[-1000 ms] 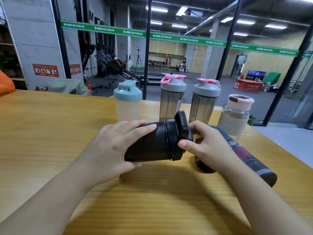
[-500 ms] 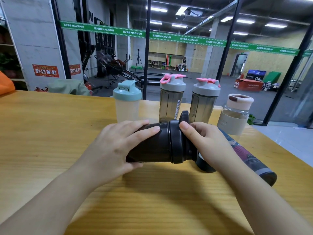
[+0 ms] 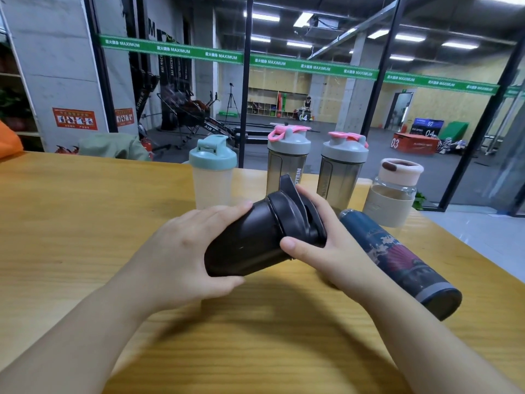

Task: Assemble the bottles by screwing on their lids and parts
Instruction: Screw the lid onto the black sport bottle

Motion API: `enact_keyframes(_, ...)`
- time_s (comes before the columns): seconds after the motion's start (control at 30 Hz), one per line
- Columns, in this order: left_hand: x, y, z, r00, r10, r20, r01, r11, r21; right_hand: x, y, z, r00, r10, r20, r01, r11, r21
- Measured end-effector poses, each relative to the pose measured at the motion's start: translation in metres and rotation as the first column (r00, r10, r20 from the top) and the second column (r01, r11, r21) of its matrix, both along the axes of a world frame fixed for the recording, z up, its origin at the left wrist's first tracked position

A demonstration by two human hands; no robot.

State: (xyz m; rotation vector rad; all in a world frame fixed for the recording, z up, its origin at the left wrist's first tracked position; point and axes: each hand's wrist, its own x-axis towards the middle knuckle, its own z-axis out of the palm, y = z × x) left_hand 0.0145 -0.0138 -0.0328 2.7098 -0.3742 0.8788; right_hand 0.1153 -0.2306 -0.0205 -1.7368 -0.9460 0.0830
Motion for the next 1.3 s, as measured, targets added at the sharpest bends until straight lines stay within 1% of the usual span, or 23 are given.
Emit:
enact_keyframes(0.1, -0.002, 0.001, 0.001, 0.998, -0.011, -0.062, 0.008, 0.999, -0.049, 0.001, 0.003, -0.003, 0.993, 0.064, -0.101, -0.05, 0.99, 0.133)
enact_keyframes(0.23, -0.003, -0.002, 0.006, 0.992, -0.005, -0.124, -0.01, 0.992, -0.126, 0.002, 0.004, -0.002, 0.985, 0.098, -0.14, -0.064, 0.971, 0.23)
enact_keyframes(0.33, -0.003, 0.0, 0.006, 0.977, 0.068, -0.203, -0.102, 0.982, -0.161, 0.003, 0.003, -0.001, 0.987, 0.08, -0.137, -0.047, 0.972, 0.229)
enact_keyframes(0.4, -0.002, 0.001, 0.004, 0.951, 0.105, -0.289, -0.148, 0.98, -0.13, 0.006, 0.004, -0.004, 0.99, 0.062, -0.127, -0.04, 0.985, 0.17)
enact_keyframes(0.43, -0.001, 0.002, 0.003, 0.947, 0.109, -0.301, -0.151, 0.981, -0.118, 0.007, 0.004, -0.007, 0.99, 0.054, -0.131, -0.035, 0.99, 0.14)
enact_keyframes(0.5, 0.0, 0.001, 0.001, 0.953, 0.123, -0.278, -0.156, 0.983, -0.099, 0.009, 0.004, -0.008, 0.988, 0.04, -0.15, -0.024, 0.994, 0.106)
enact_keyframes(0.63, 0.003, -0.001, -0.001, 0.967, 0.163, -0.197, -0.182, 0.98, -0.085, 0.007, -0.002, -0.003, 0.997, 0.009, -0.083, -0.005, 0.999, 0.053)
enact_keyframes(0.77, 0.002, -0.002, -0.001, 0.972, 0.192, -0.134, -0.203, 0.976, -0.076, 0.0, -0.001, 0.001, 0.999, -0.006, -0.044, 0.009, 0.996, 0.085)
enact_keyframes(0.93, 0.004, -0.01, -0.004, 0.959, 0.28, -0.049, -0.281, 0.96, -0.016, 0.001, 0.004, 0.0, 0.987, -0.028, -0.159, 0.055, 0.985, 0.166)
enact_keyframes(1.1, 0.006, -0.013, -0.009, 0.952, 0.307, -0.014, -0.307, 0.952, -0.001, 0.004, 0.006, -0.001, 0.982, -0.042, -0.182, 0.076, 0.98, 0.184)
enact_keyframes(1.23, 0.008, -0.014, -0.011, 0.948, 0.319, 0.023, -0.319, 0.948, 0.005, 0.002, 0.006, 0.0, 0.986, -0.046, -0.161, 0.078, 0.978, 0.196)
enact_keyframes(1.3, 0.009, -0.013, -0.012, 0.945, 0.324, 0.051, -0.325, 0.946, 0.002, -0.001, 0.007, 0.001, 0.991, -0.082, -0.108, 0.101, 0.976, 0.193)
